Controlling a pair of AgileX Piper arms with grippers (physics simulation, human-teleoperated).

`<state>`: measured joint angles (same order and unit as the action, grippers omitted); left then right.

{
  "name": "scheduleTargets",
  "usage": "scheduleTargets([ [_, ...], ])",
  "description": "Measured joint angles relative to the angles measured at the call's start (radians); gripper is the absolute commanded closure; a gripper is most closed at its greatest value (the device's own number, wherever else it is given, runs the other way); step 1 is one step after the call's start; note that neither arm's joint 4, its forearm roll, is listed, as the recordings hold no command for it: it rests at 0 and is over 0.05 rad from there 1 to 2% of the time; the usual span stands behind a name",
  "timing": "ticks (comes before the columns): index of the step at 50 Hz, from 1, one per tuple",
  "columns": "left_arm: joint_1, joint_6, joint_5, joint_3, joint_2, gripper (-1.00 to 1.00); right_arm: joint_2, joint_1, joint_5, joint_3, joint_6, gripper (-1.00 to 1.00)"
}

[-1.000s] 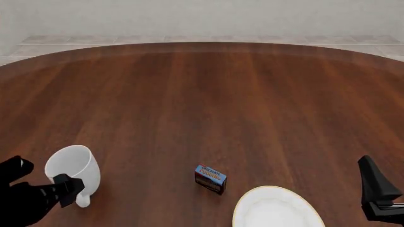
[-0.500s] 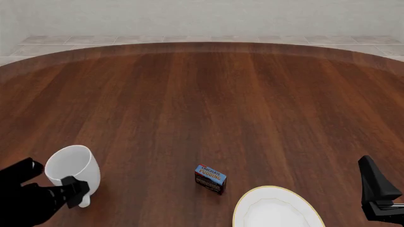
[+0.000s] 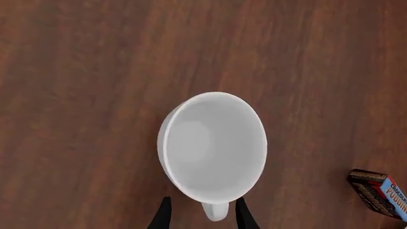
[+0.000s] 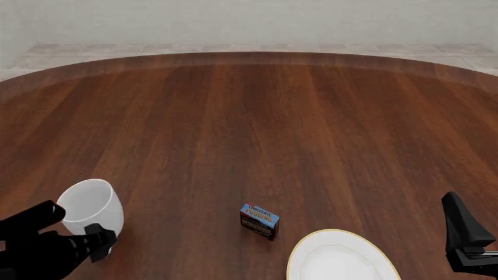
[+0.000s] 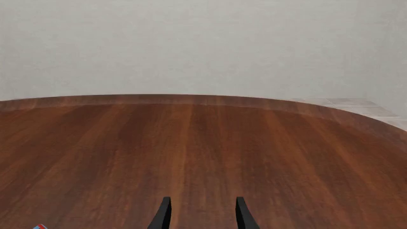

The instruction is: Put the white mug on the plate.

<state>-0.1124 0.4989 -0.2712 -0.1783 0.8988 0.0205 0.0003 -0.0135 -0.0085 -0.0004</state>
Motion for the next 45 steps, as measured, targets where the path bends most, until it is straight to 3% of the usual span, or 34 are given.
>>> scheduleTargets([
  [9, -0.003, -0.003, 0.021, 0.001, 0.026, -1.0, 0.0, 0.0, 0.0, 0.0, 0.0, -1.0],
  [10, -0.003, -0.003, 0.022, 0.001, 0.027, 1.0, 0.0, 0.0, 0.0, 0.0, 0.0, -1.0],
  [16, -0.015, -0.033, 0.034, -0.011, 0.02, 1.0, 0.0, 0.0, 0.0, 0.0, 0.0, -1.0],
  [28, -0.011, -0.021, 0.011, -0.021, 0.001, 1.0, 0.0, 0.0, 0.0, 0.0, 0.0, -1.0],
  [45, -0.023, -0.023, -0.113, -0.051, -0.115, 1.0, 0.0, 0.0, 0.0, 0.0, 0.0, -1.0],
])
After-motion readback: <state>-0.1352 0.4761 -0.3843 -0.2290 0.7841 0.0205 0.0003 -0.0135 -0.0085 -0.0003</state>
